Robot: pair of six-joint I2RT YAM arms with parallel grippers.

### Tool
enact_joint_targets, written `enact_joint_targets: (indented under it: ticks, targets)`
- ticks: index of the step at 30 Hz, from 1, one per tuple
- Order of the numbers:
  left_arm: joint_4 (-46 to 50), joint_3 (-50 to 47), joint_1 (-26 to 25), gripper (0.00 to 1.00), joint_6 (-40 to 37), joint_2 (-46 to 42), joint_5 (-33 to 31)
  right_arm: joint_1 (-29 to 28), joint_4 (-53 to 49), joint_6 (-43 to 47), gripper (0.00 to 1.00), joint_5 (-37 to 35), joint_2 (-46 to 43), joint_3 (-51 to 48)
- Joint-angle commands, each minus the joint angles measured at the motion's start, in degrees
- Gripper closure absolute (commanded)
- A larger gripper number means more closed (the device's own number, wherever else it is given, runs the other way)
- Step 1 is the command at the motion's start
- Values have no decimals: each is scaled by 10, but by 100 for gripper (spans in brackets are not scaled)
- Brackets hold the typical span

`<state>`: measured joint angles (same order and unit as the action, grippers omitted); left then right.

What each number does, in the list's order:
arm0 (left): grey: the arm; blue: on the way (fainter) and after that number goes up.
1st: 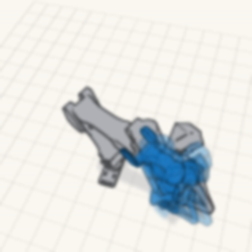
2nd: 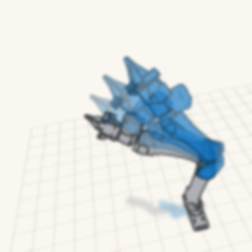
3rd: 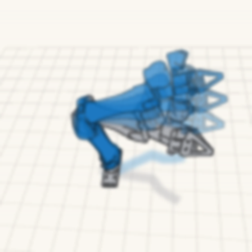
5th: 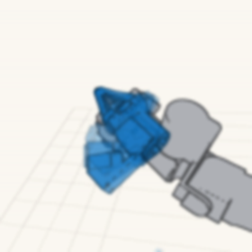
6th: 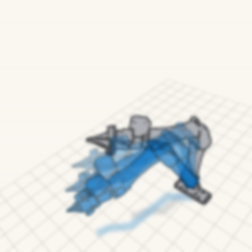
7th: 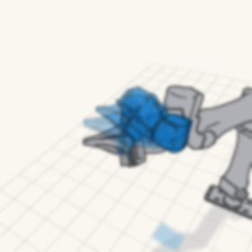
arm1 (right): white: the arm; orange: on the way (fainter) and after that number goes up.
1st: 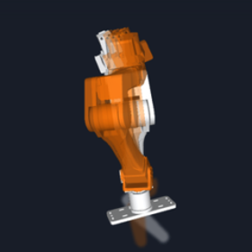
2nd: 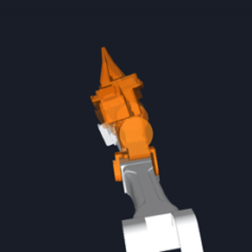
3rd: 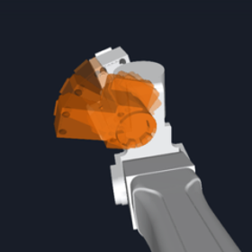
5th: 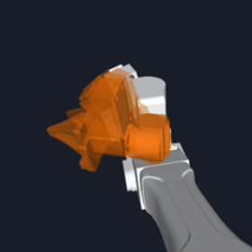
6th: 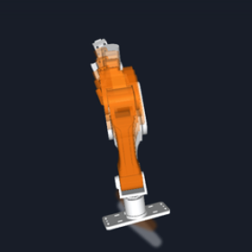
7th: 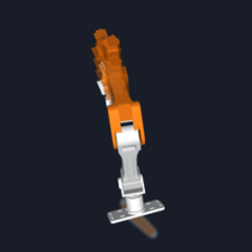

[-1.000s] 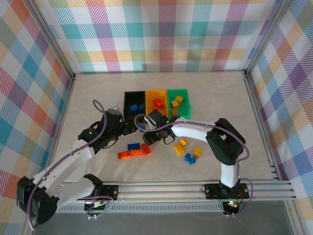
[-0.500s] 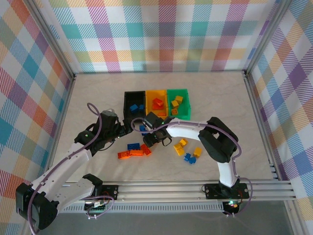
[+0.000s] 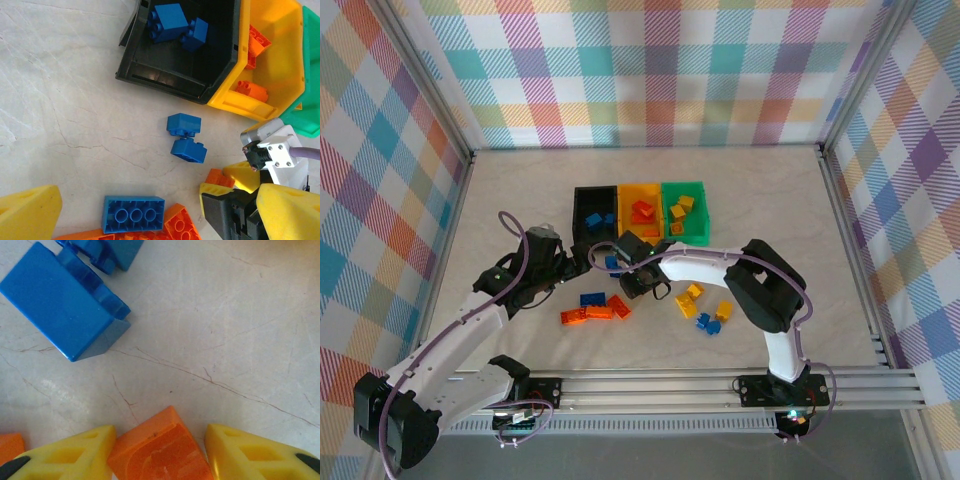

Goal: Sort the legos into containers by color

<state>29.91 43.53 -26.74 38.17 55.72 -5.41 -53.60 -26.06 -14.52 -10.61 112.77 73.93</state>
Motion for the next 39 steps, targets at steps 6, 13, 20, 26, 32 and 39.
enact_joint_targets:
  ticks: [6, 13, 20, 26, 32, 39]
  targets:
    - [5, -10, 11, 0, 3, 0, 4, -3, -8, -13, 53, -4, -37, -23]
    - [10, -12, 12, 0, 2, 1, 1, 7, -8, -18, 54, -6, -87, -25]
    - [24, -21, 12, 0, -4, -11, 3, 65, -22, -11, 55, 7, -109, 46]
    - [40, -32, 12, 0, -4, -21, 13, 122, -30, -17, 55, 26, -21, 158]
    - [58, -37, 12, 0, -3, -34, 21, 148, -67, -15, 51, 28, 83, 292]
    - [64, -37, 12, 0, -16, -31, 32, 155, -88, -23, 31, 35, 109, 356]
